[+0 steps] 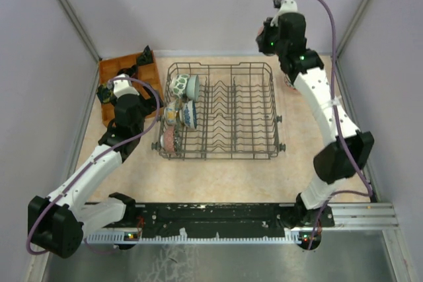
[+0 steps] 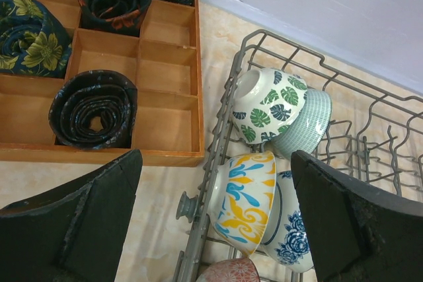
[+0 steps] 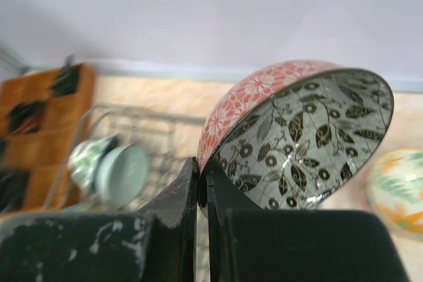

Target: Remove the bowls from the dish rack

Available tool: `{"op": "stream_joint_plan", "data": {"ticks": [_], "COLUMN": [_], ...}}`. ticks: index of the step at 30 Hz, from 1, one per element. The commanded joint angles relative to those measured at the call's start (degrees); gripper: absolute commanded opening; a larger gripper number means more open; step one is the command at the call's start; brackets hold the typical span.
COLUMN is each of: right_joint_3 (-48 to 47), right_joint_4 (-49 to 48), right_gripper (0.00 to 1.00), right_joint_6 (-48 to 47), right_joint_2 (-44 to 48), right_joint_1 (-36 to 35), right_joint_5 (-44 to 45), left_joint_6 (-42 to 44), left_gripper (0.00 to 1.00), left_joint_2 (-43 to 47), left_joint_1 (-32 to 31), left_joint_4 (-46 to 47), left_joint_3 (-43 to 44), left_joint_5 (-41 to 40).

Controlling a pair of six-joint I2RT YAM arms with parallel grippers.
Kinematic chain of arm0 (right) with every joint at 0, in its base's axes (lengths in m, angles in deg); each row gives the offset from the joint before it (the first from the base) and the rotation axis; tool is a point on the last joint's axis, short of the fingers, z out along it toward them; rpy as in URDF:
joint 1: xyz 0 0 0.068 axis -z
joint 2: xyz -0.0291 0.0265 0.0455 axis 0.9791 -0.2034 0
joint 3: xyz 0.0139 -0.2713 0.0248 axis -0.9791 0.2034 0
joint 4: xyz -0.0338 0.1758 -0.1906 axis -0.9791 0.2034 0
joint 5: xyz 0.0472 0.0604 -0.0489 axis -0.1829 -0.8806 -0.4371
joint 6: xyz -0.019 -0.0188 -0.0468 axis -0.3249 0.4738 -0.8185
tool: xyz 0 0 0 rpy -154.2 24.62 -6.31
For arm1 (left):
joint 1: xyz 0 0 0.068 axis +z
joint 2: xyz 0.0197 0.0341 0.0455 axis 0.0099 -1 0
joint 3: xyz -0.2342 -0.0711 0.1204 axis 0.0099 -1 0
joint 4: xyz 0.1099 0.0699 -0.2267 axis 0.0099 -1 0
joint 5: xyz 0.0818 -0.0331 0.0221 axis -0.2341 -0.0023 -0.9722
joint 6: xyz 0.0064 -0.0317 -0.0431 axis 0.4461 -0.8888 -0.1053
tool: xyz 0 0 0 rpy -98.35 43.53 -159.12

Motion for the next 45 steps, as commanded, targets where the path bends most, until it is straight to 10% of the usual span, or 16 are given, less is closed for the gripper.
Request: {"op": "stream_joint_plan", "data": {"ticks": [1, 10, 45], "right_joint_3": [-16.73, -40.96, -40.2], "right_joint_4": [15.91, 33.3, 40.02], "right_gripper": [0.0, 0.0, 0.0], "right_joint_6": [-10.25, -15.31, -18.01], "right_joint_2": [-11.18, -30.6, -38.31], "right_joint_1": [3.9, 9.03, 17.84], "right_joint_5": [8.44, 17.34, 8.25], "left_joint_6": [0.23, 0.24, -0.73], "left_gripper": [0.99, 0.99, 0.99], "left_joint_2": [0.66, 1.55, 0.92], "left_joint_1": [-0.39, -0.4, -0.35], "left_joint_4": [0.82, -0.03, -0.5], "left_joint_3": [1.4, 1.6, 1.89], "left_joint_5": [0.48, 0.18, 0.92]}}
